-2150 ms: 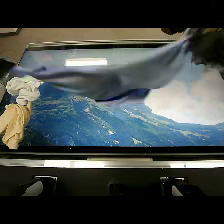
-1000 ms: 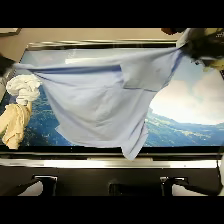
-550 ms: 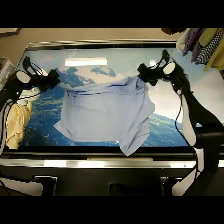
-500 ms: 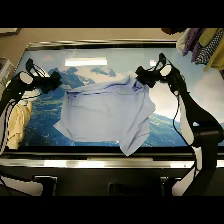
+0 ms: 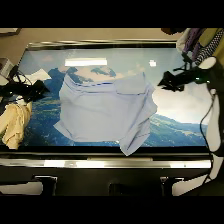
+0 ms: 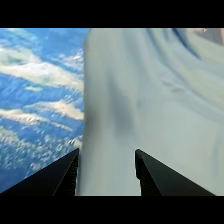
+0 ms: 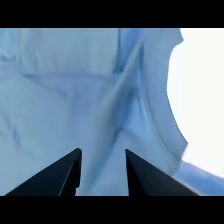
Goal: Fold the clothes and pants, and hang the long-sleeved shirts on hangers.
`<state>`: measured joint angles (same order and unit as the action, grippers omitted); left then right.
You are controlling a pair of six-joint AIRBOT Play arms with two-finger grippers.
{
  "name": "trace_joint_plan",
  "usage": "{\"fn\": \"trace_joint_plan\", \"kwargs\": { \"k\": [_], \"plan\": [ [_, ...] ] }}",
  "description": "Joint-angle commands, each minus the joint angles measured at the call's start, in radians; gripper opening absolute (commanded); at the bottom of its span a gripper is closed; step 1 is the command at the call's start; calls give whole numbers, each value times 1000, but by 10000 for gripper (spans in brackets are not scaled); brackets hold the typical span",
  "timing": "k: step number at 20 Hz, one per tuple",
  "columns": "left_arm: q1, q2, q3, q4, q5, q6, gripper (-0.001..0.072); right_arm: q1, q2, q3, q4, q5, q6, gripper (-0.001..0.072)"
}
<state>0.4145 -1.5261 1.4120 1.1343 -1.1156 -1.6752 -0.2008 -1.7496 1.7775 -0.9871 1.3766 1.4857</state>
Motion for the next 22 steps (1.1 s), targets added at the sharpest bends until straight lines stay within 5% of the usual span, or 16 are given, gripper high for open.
{"fn": "trace_joint_plan", "kwargs": {
  "k": [1,9,16,22],
  "plan": [
    [81,152,-192,0,-43,105,413,-130,128,-195,1,130,-131,327],
    [93,213,-391,0,-29,106,412,-149,211,-783,182,-19,-340,395],
    [93,212,-391,0,-28,94,412,-139,211,-877,299,-169,-436,390],
    [94,212,-391,0,-29,26,414,21,187,-877,250,-261,-423,389]
  ]
}}
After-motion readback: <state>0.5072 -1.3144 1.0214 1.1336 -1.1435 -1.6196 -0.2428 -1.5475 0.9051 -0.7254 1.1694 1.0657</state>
